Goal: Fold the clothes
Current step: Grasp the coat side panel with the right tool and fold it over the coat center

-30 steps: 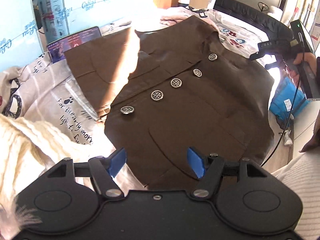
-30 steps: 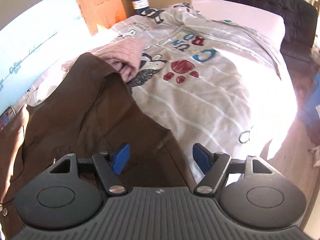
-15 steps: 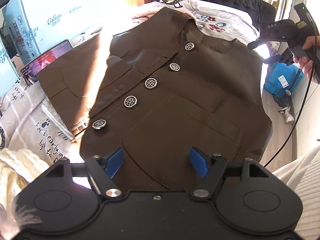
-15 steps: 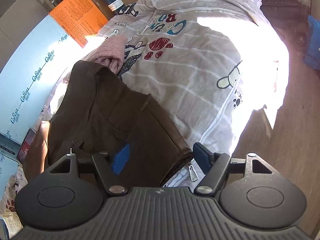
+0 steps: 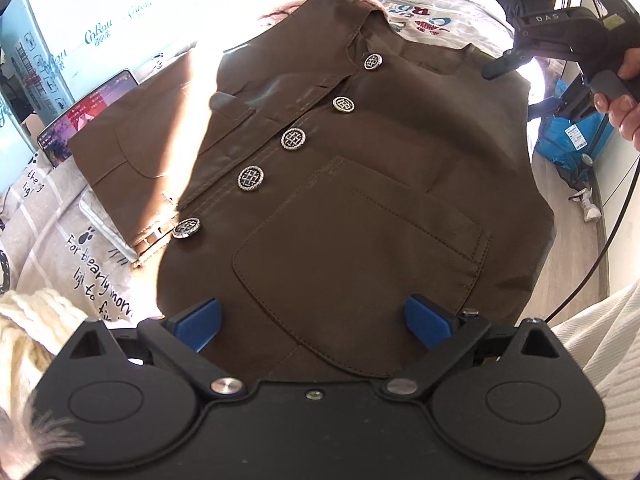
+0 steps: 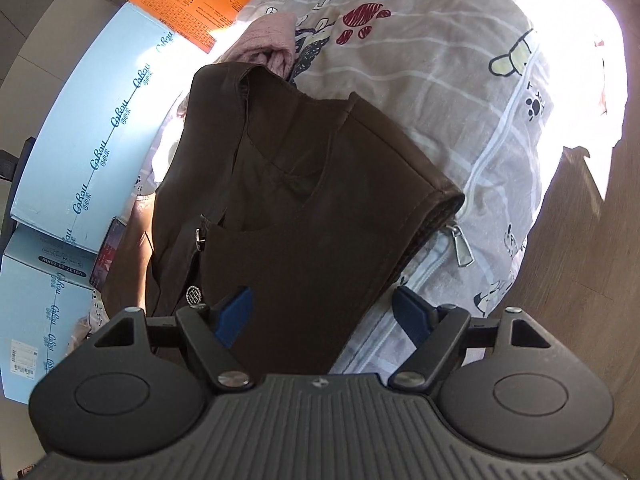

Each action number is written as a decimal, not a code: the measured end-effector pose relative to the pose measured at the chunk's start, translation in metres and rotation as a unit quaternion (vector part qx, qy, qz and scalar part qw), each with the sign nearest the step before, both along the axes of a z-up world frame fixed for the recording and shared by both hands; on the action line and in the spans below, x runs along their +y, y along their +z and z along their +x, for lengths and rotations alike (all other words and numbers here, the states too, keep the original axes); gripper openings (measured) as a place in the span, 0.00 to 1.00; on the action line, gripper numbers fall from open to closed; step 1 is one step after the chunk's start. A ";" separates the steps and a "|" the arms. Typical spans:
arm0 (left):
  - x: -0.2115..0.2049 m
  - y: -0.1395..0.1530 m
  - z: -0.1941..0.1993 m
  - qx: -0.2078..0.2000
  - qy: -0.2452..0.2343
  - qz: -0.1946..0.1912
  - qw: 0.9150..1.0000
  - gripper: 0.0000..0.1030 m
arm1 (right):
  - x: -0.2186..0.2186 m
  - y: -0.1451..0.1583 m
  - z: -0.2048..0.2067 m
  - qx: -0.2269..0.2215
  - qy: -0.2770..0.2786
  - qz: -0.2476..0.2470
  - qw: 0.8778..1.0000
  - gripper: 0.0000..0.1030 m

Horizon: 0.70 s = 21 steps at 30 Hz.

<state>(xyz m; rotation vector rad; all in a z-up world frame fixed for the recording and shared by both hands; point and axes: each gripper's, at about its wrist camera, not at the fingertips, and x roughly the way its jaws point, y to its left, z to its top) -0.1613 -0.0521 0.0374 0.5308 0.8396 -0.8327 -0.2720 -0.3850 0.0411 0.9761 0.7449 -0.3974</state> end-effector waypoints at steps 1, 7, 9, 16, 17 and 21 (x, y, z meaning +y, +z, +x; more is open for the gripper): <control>0.000 0.000 0.000 0.000 0.000 0.000 1.000 0.98 | -0.001 0.000 0.001 0.002 -0.003 -0.004 1.000 0.73; 0.001 -0.001 0.001 0.002 0.002 0.001 1.000 0.99 | -0.019 0.004 -0.009 0.013 -0.043 -0.038 0.998 0.73; 0.001 -0.001 0.002 0.004 0.002 0.001 1.000 1.00 | -0.028 0.006 -0.011 0.017 -0.059 -0.064 0.996 0.73; 0.001 -0.002 0.004 0.010 0.004 0.003 1.000 1.00 | -0.060 -0.008 -0.012 -0.039 -0.116 -0.022 0.992 0.72; 0.000 -0.002 0.004 0.011 0.005 0.003 1.000 1.00 | -0.061 -0.011 -0.014 -0.056 -0.118 -0.005 0.991 0.72; 0.000 -0.002 0.005 0.014 0.006 0.002 1.000 1.00 | -0.064 -0.024 -0.029 -0.125 -0.138 0.077 0.979 0.72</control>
